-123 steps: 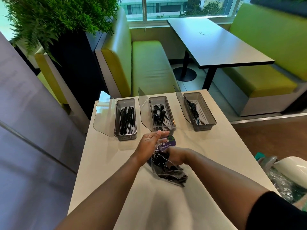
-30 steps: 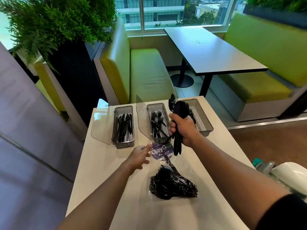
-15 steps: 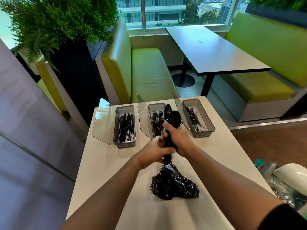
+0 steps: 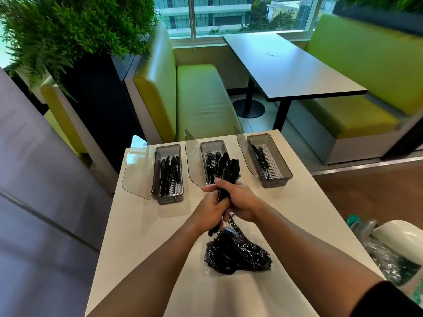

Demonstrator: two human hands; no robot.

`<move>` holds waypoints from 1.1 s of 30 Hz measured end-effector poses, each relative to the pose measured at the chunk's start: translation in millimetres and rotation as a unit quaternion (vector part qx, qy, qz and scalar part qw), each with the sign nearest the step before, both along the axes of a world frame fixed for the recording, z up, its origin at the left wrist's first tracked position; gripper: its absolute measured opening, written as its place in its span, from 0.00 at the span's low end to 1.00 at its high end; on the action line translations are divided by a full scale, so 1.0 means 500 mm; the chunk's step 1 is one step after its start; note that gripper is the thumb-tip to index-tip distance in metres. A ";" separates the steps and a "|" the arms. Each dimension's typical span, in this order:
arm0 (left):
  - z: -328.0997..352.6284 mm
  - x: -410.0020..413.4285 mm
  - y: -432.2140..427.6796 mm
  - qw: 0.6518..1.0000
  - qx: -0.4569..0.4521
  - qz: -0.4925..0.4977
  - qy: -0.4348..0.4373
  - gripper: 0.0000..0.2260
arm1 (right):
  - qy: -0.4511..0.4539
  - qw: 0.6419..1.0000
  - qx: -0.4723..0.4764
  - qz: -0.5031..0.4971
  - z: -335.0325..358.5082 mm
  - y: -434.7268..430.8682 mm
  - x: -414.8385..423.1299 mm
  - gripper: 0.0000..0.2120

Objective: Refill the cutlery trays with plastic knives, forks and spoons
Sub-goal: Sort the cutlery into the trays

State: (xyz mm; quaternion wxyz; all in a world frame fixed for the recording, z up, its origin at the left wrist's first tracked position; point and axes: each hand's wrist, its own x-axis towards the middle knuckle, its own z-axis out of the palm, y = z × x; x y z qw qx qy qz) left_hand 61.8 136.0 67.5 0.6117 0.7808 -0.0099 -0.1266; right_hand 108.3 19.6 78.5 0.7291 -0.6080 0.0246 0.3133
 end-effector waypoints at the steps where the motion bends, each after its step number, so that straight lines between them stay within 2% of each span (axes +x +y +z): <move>1: -0.004 -0.002 0.001 1.000 -0.001 0.002 -0.009 0.11 | 0.003 1.000 0.008 0.012 0.002 -0.003 0.001 0.21; 5: -0.014 -0.006 0.005 0.999 -0.027 0.030 -0.019 0.11 | -0.016 0.999 0.023 0.029 0.010 -0.004 0.002 0.17; 11: -0.023 -0.008 0.019 0.997 -0.043 0.064 -0.022 0.10 | -0.037 0.991 0.087 -0.097 0.017 -0.002 0.015 0.19; 13: -0.025 -0.008 0.024 0.996 -0.044 0.069 -0.023 0.11 | -0.059 0.989 0.080 -0.113 0.023 -0.001 0.017 0.16; 16: -0.027 -0.008 0.029 0.997 -0.043 0.067 -0.011 0.08 | -0.056 0.986 0.065 -0.145 0.030 0.003 0.024 0.06; 21: -0.028 -0.005 0.028 0.994 -0.072 0.080 -0.002 0.13 | -0.059 0.986 0.033 -0.151 0.030 0.009 0.032 0.07; 29: -0.022 0.000 0.032 0.990 -0.088 0.108 0.015 0.15 | 0.002 0.987 0.052 -0.154 0.041 0.005 0.041 0.07; 33: -0.025 0.000 0.033 0.986 -0.119 0.112 0.030 0.14 | 0.003 0.987 0.050 -0.153 0.041 0.005 0.044 0.08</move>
